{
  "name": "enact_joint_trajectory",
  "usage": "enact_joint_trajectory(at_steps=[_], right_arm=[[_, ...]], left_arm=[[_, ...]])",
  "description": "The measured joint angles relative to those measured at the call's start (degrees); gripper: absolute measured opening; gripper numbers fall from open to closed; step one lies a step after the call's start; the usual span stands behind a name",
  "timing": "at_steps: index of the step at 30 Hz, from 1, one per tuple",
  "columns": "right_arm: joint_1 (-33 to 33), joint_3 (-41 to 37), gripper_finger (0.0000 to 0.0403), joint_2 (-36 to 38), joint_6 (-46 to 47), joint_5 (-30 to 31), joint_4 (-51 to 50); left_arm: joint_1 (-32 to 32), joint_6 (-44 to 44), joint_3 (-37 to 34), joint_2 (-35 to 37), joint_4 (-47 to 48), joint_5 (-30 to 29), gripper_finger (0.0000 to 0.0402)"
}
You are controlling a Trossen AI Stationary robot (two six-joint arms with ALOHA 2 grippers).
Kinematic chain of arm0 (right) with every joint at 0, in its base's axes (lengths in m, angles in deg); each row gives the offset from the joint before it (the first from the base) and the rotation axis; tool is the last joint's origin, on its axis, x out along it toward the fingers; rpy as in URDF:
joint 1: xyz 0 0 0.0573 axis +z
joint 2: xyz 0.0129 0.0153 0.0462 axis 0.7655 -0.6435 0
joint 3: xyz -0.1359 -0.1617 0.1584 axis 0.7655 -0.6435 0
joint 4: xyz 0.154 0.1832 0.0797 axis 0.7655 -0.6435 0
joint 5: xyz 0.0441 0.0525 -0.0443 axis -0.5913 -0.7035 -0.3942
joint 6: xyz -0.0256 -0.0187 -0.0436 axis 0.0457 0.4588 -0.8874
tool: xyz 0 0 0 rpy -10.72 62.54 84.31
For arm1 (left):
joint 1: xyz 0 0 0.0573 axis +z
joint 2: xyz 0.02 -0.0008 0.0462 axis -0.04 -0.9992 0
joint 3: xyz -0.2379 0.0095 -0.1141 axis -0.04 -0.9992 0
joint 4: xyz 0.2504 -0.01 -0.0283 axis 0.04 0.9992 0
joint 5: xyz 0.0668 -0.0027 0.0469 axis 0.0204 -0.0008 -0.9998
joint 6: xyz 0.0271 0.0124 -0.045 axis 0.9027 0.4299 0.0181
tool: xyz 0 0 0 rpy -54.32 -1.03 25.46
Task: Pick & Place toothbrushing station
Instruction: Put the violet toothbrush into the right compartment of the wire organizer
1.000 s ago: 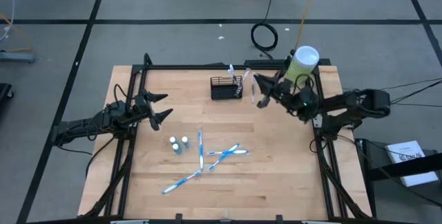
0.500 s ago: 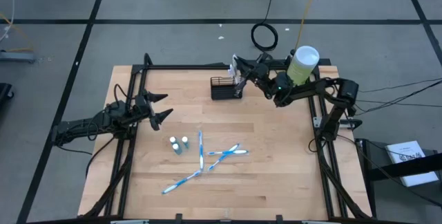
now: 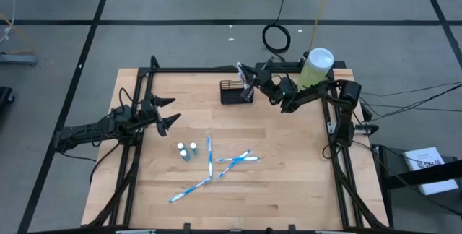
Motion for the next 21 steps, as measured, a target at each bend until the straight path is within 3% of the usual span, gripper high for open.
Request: enact_joint_trajectory(at_steps=[10,18,21], right_arm=[[0.4,0.0,0.003,0.0,1.0,0.0,-7.5],[3.1,0.0,0.0106,1.2,-5.1,0.2,-7.8],[5.6,0.0,0.0138,2.5,-9.6,3.6,-8.3]], left_arm=[[0.0,0.0,0.0,0.0,0.0,0.0,0.0367],[0.0,0.0,0.0,0.0,0.0,0.0,0.0367],[0.0,0.0,0.0,0.0,0.0,0.0,0.0367]])
